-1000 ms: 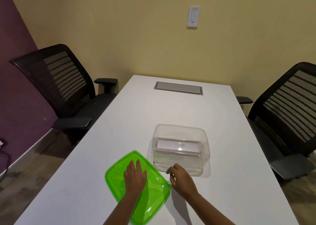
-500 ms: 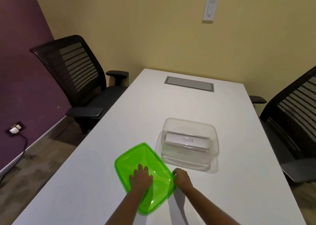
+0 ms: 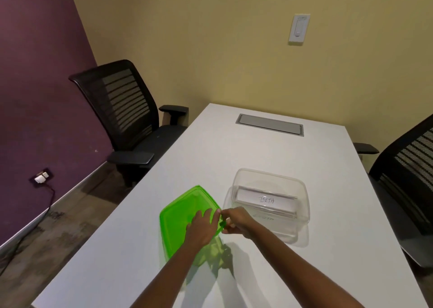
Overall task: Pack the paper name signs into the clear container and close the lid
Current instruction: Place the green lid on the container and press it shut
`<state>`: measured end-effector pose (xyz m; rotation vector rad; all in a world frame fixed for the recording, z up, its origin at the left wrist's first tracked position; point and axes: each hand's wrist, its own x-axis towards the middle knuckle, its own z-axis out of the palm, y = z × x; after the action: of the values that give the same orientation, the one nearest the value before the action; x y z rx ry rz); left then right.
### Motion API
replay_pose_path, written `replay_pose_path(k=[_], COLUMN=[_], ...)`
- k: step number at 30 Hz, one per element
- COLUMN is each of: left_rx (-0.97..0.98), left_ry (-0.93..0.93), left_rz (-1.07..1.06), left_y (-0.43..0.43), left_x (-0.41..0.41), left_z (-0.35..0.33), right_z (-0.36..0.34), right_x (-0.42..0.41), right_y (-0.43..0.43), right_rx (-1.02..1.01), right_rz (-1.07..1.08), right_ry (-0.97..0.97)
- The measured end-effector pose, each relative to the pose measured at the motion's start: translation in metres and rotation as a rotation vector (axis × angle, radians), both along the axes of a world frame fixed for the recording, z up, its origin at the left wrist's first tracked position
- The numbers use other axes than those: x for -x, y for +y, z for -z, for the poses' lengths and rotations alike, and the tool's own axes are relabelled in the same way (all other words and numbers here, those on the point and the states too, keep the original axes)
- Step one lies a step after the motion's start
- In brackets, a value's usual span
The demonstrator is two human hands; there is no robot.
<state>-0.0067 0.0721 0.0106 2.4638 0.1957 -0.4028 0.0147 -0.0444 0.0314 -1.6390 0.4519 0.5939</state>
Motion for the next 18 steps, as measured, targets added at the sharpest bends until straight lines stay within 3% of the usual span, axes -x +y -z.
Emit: replay_pose_path(k=[4, 9, 14, 18], left_rx=[0.126, 0.003, 0.150, 0.307], left_ry=[-0.103, -0.245, -0.526, -0.669], left_rz=[0.059, 0.295, 0.140, 0.040], left_y=[0.008, 0.017, 0.009, -0.002], left_x=[-0.005, -0.015, -0.026, -0.033], left_z=[-0.027, -0.048, -0.075, -0.095], right_z=[-0.028, -0.061, -0.091, -0.102], right_x=[-0.013, -0.024, -0.024, -0.026], right_y=[0.011, 0.005, -0.011, -0.033], right_rx=[-0.166, -0.203, -0.312, -0.210], right_rz=[0.061, 0.095, 0.091, 0.116], right_ry=[-0.055, -0.148, -0.294, -0.444])
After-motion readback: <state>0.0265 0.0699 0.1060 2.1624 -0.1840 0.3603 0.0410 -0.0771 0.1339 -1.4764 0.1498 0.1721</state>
